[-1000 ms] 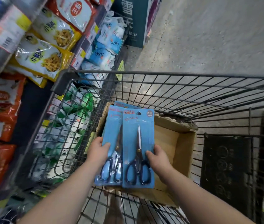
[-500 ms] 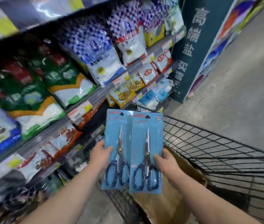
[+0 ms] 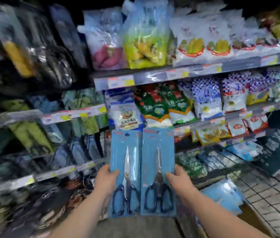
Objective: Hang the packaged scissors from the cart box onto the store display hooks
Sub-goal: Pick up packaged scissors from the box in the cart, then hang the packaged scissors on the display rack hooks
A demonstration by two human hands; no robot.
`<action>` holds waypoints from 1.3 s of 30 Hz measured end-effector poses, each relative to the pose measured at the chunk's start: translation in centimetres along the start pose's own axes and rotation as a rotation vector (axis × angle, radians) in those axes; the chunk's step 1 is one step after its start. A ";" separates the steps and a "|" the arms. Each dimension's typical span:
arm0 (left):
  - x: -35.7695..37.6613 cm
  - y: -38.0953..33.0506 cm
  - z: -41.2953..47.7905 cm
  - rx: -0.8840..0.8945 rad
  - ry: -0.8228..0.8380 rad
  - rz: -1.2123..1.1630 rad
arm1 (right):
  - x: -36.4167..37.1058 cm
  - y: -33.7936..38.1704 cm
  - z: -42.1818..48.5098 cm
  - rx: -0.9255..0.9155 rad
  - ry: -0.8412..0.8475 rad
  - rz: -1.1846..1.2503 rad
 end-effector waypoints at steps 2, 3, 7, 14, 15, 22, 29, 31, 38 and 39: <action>-6.9 2.6 -2.5 -0.025 -0.091 -0.055 | 5.6 1.5 -3.0 -0.038 0.096 -0.027; -10.3 3.8 -3.8 -0.032 -0.135 -0.080 | 8.5 1.9 -4.3 -0.059 0.138 -0.050; -23.0 7.9 -8.9 -0.067 -0.355 -0.136 | 20.0 3.8 -9.9 -0.139 0.319 -0.117; -36.7 12.6 -14.8 -0.108 -0.635 -0.176 | 32.9 7.4 -16.9 -0.271 0.501 -0.289; -37.7 13.1 -15.1 -0.108 -0.662 -0.189 | 34.0 7.8 -17.3 -0.277 0.508 -0.308; -42.9 15.9 -13.4 -0.130 -0.724 -0.252 | 40.8 10.4 -16.2 -0.293 0.493 -0.336; -47.8 14.5 -6.1 -0.139 -0.751 -0.258 | 49.2 13.8 -10.2 -0.291 0.445 -0.358; -49.0 13.8 -3.8 -0.162 -0.740 -0.247 | 51.4 14.8 -8.5 -0.285 0.449 -0.386; -51.6 14.7 3.9 -0.224 -0.711 -0.267 | 56.9 16.7 -4.0 -0.259 0.440 -0.388; -51.8 14.8 4.5 -0.246 -0.699 -0.279 | 57.4 16.7 -3.6 -0.237 0.436 -0.378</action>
Point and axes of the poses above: each hand's wrist, its own z-axis towards the middle knuckle, its own x-axis out of the palm, y = z × x, the point moved 5 cm from there along z, towards the middle knuckle, and after that the axes turned 4 degrees about x, right-handed, at the moved point
